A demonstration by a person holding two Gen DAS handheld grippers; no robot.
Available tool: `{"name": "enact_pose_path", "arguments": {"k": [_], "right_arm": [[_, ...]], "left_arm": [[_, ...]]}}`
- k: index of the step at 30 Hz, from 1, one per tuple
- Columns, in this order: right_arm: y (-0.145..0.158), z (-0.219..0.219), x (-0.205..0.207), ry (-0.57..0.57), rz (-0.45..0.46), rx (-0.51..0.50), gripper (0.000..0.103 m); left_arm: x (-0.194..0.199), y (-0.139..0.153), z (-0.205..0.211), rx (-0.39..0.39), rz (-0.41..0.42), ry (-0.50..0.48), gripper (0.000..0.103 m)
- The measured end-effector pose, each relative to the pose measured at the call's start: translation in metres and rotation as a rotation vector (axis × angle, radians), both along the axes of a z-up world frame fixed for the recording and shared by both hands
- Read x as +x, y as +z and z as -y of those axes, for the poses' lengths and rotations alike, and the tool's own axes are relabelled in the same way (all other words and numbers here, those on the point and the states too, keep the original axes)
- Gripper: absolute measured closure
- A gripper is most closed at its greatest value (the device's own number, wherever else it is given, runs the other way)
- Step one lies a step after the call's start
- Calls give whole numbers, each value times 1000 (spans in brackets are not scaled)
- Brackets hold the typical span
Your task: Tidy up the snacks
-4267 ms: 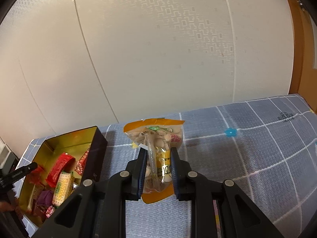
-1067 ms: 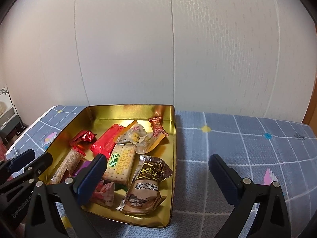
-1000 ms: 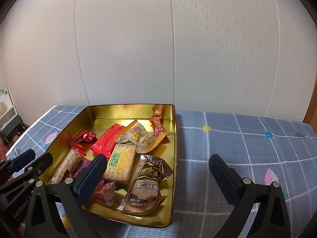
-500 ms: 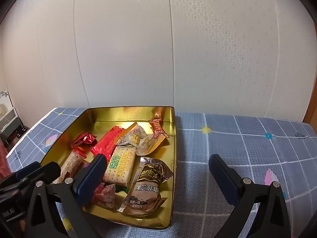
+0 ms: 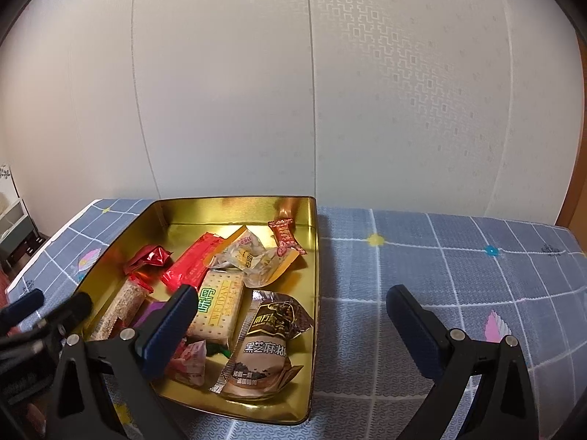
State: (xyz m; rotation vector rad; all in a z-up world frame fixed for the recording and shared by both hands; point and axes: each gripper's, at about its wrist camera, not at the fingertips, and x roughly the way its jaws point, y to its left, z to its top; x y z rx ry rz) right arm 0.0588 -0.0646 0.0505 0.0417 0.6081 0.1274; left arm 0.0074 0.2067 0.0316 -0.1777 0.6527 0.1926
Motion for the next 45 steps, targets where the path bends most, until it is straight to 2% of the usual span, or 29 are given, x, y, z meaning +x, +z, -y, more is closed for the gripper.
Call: {"name": "enact_pose_path", "arguments": {"k": [5,10,19,27,32,45], "right_arm": [[0,-2,0,3,2,-3,0],[-1,-4,0,6,1,-9,0],[-2,-5,1,8,-5,-8,0],[-3,-6,2,2,-14,-7,0],[-3,-6,4,-2,-19,-5,0],[-4,-3,4,-3,-18,-2,0]], "left_arm": [[2,-5,-9,-24,-31,28,0],[-2,-3,-7,10,-3,43,1],[0,-5,0,5,-31,10,1],[-8,1,10,53,33,-16,1],[-10,2,13,87,41,-20,2],[-6,-3,13,91,0,-14,2]]}}
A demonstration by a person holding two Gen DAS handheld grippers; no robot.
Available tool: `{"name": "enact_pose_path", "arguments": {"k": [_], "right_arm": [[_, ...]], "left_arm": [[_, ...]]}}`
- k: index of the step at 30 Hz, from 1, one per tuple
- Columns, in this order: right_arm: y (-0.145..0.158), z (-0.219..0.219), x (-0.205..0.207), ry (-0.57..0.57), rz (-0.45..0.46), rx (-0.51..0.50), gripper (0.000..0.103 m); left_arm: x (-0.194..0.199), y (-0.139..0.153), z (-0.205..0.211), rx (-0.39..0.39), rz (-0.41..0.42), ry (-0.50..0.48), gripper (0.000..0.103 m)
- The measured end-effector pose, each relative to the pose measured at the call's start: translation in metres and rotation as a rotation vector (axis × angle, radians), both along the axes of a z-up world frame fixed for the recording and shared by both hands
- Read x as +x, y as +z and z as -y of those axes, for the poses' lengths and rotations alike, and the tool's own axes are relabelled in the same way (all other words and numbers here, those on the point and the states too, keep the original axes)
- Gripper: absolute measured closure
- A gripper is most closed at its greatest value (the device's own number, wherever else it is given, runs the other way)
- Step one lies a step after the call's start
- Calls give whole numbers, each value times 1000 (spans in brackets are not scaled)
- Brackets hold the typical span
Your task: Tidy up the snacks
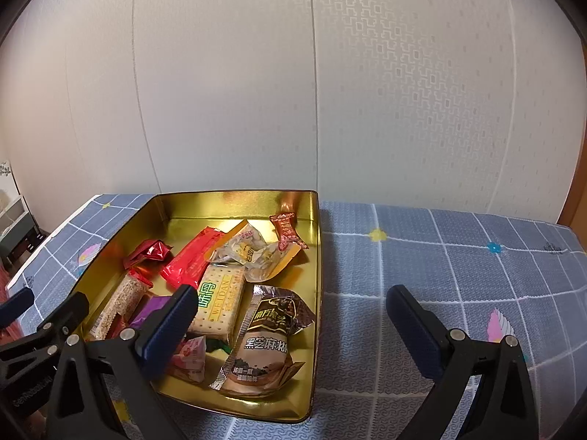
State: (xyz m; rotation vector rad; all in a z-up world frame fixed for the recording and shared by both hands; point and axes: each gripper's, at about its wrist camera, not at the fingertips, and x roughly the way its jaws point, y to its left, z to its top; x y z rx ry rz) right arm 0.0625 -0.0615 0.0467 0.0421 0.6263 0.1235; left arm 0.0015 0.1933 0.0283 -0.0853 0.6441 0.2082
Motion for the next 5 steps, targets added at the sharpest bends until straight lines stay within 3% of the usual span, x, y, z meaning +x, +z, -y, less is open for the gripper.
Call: {"name": "enact_pose_path", "arguments": {"k": [5], "right_arm": [[1,2,0,-2,-1,0,0]], "left_arm": [[2,-2,-1,-7,-14,3,2]]}}
